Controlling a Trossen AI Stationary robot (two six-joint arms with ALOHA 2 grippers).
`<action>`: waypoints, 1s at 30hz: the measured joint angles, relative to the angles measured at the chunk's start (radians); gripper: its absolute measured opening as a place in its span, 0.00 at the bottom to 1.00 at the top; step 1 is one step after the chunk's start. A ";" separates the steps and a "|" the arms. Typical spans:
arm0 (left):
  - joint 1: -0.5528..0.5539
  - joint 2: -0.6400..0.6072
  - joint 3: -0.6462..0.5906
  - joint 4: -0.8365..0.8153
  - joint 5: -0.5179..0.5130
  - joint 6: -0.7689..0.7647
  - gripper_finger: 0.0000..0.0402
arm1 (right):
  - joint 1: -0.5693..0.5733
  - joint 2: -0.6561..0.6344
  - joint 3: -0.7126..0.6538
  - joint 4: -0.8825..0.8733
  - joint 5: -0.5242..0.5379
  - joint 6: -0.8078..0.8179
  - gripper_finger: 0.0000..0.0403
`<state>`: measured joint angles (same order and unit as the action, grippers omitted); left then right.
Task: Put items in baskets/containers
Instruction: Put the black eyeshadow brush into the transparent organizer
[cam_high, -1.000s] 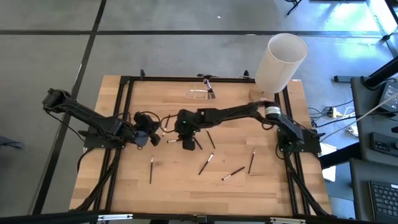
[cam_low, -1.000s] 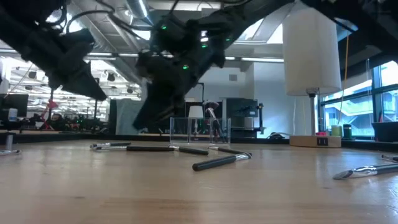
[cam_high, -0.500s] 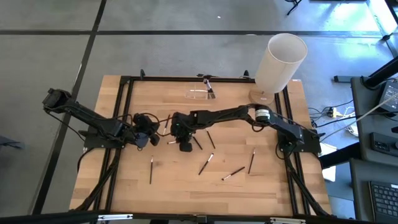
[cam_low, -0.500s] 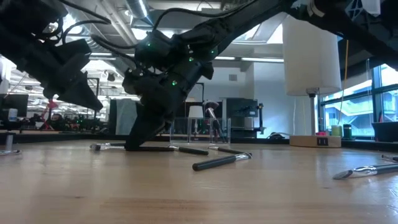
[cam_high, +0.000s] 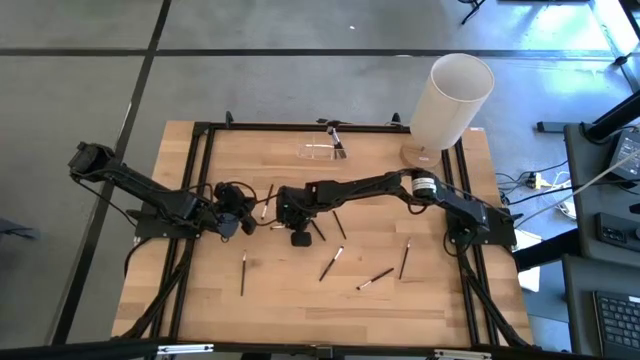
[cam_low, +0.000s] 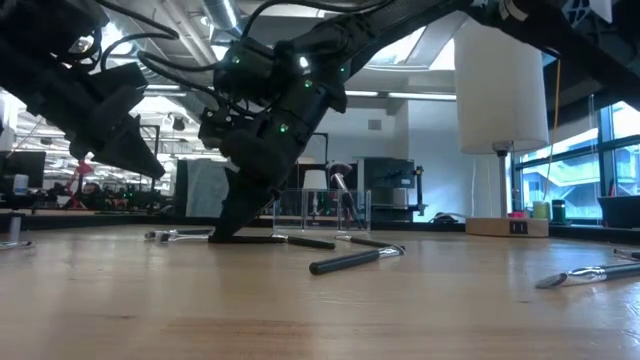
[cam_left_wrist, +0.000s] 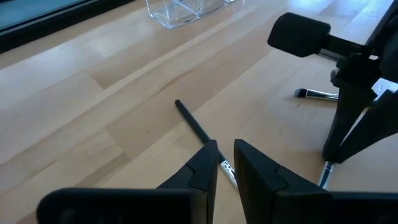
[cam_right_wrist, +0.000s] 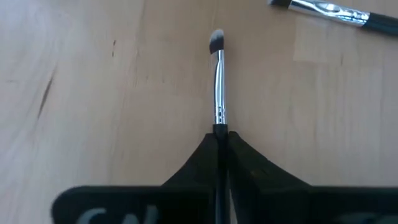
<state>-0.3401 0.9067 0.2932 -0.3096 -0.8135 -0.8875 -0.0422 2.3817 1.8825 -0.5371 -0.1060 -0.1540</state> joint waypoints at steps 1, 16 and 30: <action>0.000 0.000 0.000 0.000 0.000 0.000 0.12 | 0.000 0.000 0.000 0.000 0.003 0.008 0.04; 0.000 0.000 0.000 -0.003 0.005 0.033 0.13 | -0.030 -0.024 -0.010 0.102 0.016 0.215 0.08; -0.033 -0.167 0.001 0.009 0.054 0.122 0.13 | -0.126 -0.109 -0.008 0.146 0.012 0.233 0.07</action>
<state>-0.3736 0.7398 0.2943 -0.3002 -0.7591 -0.7656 -0.1682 2.2728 1.8741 -0.3912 -0.0939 0.0789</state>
